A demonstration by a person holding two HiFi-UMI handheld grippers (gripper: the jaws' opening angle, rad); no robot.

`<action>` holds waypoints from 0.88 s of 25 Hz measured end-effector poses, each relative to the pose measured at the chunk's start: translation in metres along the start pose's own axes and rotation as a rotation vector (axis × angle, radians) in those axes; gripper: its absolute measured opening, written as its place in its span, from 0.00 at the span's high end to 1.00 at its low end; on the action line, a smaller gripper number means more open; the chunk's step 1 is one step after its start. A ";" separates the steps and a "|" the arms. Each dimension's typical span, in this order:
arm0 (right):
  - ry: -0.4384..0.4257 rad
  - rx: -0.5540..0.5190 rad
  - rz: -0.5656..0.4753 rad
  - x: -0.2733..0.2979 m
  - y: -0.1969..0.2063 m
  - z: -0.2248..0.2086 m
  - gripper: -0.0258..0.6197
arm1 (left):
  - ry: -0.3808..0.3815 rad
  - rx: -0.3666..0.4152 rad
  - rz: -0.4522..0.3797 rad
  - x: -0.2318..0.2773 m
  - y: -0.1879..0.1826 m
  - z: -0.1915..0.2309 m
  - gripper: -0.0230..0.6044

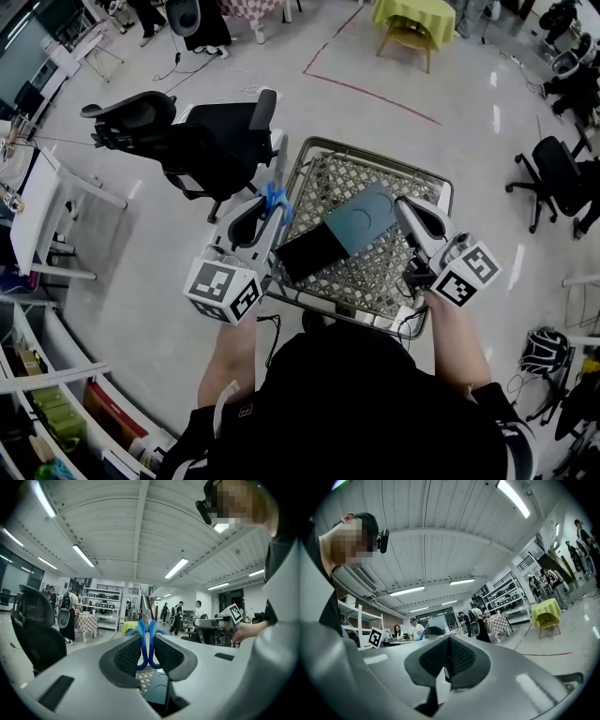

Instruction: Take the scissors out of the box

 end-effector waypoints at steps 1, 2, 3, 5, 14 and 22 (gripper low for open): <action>0.000 -0.001 0.002 0.001 0.001 -0.001 0.95 | -0.003 0.000 0.000 0.000 0.001 0.000 0.81; -0.002 -0.004 0.004 0.001 0.001 -0.002 0.95 | -0.004 0.002 0.000 0.001 0.001 0.000 0.81; -0.004 -0.010 0.005 0.002 0.000 -0.003 0.95 | -0.006 0.005 -0.002 0.001 0.001 0.000 0.81; -0.010 -0.026 0.011 0.004 -0.002 -0.002 0.95 | -0.007 0.014 -0.006 0.001 -0.002 -0.001 0.81; -0.028 -0.045 0.054 0.011 -0.001 0.001 0.95 | -0.009 0.035 -0.010 -0.002 -0.008 -0.003 0.81; -0.045 -0.024 0.057 0.013 0.002 0.003 0.95 | -0.009 0.035 0.002 -0.002 -0.006 -0.002 0.81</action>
Point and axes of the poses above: the fingertips, and each gripper's own axes: x forward along the fingers, z to its left, y out of its underside, the point moved 6 cm from there along -x, backward along the fingers, and after that the axes turned 2 degrees about x, right-handed, at the moved point
